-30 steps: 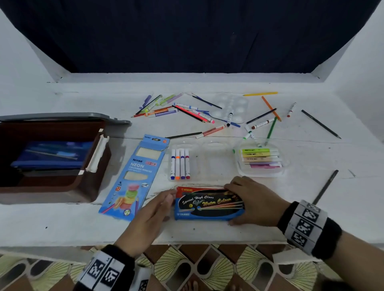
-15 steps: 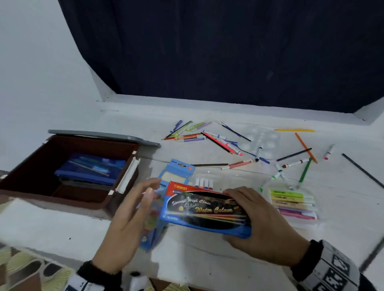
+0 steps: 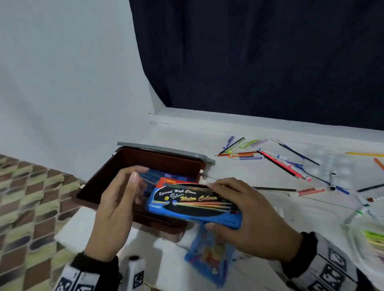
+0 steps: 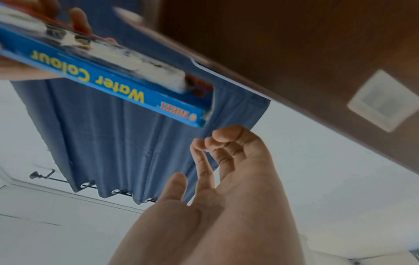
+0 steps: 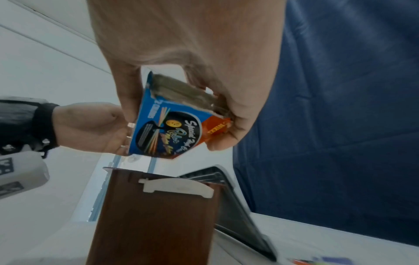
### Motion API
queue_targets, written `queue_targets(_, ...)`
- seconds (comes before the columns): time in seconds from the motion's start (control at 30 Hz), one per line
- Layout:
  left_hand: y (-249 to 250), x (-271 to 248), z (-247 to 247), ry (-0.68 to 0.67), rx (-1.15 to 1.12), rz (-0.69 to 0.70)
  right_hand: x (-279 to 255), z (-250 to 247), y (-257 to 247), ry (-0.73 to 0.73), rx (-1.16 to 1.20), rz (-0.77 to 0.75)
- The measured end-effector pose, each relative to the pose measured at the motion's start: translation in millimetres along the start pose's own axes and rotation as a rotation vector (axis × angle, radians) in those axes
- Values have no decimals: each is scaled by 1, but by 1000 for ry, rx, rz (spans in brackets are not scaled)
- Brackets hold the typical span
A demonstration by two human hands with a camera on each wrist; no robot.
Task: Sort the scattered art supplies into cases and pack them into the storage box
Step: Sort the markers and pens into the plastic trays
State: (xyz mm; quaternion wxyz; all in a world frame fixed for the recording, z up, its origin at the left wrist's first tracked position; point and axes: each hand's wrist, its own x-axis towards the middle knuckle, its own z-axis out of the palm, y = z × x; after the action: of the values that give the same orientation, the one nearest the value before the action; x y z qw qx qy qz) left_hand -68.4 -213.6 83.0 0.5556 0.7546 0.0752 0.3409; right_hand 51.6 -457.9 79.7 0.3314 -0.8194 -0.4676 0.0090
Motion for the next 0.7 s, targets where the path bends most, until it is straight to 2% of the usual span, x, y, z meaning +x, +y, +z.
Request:
queue_targets(0.17, -38, 48, -73, -77, 123, -21, 65, 48, -46, -68, -64, 54)
queue_targets(0.33, -73, 79, -119, -273, 310, -19, 105, 74, -63, -229, -177, 156)
queue_targets(0.5, -87, 95, -125, -444, 414, 16, 117, 97, -71, -404, -213, 257)
queue_targets(0.6, -92, 98, -123, -536, 479, 117, 124, 103, -73, -443, -178, 293)
queue_targets(0.7, -98, 98, -122, -608, 551, 161, 131, 103, -72, -452, -120, 324)
